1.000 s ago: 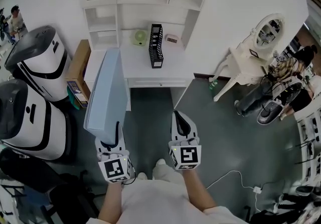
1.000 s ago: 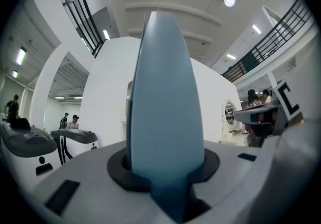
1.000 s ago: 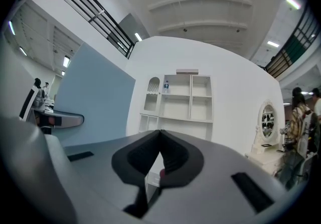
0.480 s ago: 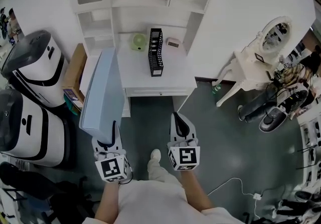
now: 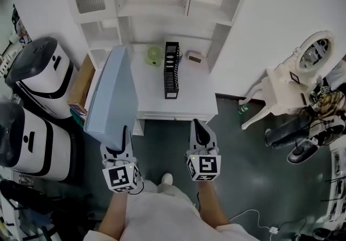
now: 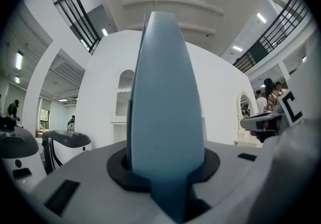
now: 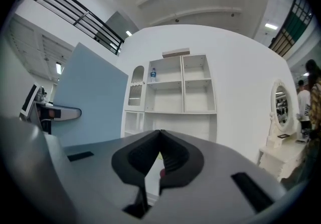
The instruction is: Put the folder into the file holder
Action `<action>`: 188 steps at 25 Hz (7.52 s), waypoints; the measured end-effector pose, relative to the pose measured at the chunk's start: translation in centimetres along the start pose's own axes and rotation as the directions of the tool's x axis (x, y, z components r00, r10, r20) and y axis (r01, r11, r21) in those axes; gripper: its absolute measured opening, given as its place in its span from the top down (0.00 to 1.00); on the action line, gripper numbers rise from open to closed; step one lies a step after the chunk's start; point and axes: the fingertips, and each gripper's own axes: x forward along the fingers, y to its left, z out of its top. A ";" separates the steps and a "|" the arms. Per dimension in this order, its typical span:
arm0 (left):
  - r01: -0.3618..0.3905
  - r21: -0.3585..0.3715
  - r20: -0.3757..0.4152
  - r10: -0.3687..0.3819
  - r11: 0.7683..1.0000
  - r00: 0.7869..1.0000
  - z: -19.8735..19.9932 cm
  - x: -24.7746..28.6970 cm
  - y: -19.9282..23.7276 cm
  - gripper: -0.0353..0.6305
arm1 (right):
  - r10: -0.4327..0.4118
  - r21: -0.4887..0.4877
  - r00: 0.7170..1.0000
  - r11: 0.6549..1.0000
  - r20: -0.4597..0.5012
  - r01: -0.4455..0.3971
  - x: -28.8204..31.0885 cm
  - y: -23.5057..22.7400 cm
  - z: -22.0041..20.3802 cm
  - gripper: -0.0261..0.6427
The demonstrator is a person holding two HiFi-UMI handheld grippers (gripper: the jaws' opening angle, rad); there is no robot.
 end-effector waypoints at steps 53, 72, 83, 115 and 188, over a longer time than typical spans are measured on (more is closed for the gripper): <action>-0.101 -0.020 0.051 0.101 0.995 0.994 -10.8 44.9 -15.6 0.75 | 0.288 0.012 0.955 0.958 -0.065 -0.288 38.1 -26.9 -6.2 0.97; -0.112 -0.042 0.009 0.113 0.993 0.994 -26.2 47.5 -16.3 0.75 | 0.290 0.035 0.953 0.957 -0.085 -0.288 37.5 -28.1 -16.3 0.97; -0.093 0.001 -0.031 0.093 0.996 0.995 -28.8 47.4 -17.3 0.72 | 0.251 0.037 0.963 0.968 -0.095 -0.249 35.7 -28.9 -17.3 0.97; 0.024 0.007 -0.183 -0.022 1.000 0.983 -26.4 45.3 -18.2 0.17 | 0.267 0.036 0.955 0.964 -0.132 -0.265 32.4 -30.3 -12.7 0.97; 0.138 -0.051 -0.036 -0.140 0.989 0.990 1.6 -9.3 -24.8 0.96 | 0.097 0.002 0.994 0.995 0.043 -0.097 -19.0 -10.5 2.5 0.97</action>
